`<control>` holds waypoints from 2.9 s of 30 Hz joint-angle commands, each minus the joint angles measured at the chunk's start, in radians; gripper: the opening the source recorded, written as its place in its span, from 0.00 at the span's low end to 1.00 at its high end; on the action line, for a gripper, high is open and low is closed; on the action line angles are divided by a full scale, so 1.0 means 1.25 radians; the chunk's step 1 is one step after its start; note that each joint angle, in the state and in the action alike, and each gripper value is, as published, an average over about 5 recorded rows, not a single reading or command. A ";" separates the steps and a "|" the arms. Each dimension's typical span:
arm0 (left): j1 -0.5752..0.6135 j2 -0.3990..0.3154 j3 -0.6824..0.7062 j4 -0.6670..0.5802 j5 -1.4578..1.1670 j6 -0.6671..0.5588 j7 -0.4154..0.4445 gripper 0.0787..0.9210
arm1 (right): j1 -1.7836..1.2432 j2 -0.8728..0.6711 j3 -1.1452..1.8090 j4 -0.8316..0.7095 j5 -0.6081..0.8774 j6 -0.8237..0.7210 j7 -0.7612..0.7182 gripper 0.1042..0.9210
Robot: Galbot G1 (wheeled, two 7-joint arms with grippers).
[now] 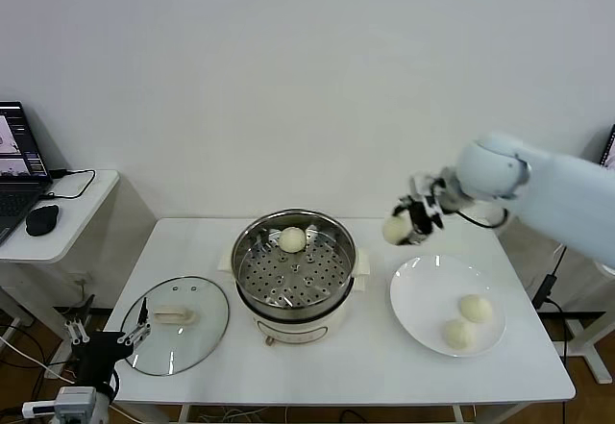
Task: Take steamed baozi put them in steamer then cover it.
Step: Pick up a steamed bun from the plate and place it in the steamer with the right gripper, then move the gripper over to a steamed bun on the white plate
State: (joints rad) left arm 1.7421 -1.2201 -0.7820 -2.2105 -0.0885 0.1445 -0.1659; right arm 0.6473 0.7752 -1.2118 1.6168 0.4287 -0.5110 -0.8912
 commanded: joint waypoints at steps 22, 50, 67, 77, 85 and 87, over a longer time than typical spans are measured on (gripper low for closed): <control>-0.009 -0.026 -0.014 -0.014 -0.002 -0.002 -0.002 0.88 | -0.199 0.548 -0.024 -0.351 0.116 -0.153 0.150 0.63; -0.008 -0.020 -0.005 -0.019 -0.004 -0.002 -0.002 0.88 | 0.113 0.150 -0.067 -0.039 0.072 -0.092 -0.065 0.88; 0.009 -0.024 0.022 -0.030 0.010 -0.002 -0.002 0.88 | -0.104 -0.341 -0.046 0.100 -0.300 0.153 -0.177 0.88; 0.003 -0.038 0.048 -0.017 0.037 -0.001 0.000 0.88 | -0.537 -0.406 0.277 0.051 -0.425 0.212 -0.161 0.88; -0.001 -0.043 0.057 -0.014 0.049 0.001 0.002 0.88 | -0.718 -0.371 0.409 0.019 -0.457 0.230 -0.137 0.88; 0.001 -0.043 0.056 -0.013 0.049 0.001 0.001 0.88 | -0.729 -0.358 0.414 0.010 -0.465 0.231 -0.129 0.88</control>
State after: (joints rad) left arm 1.7433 -1.2733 -0.7170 -2.2300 -0.0322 0.1453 -0.1642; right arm -0.0264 0.3626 -0.8572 1.6387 -0.0810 -0.2610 -1.0568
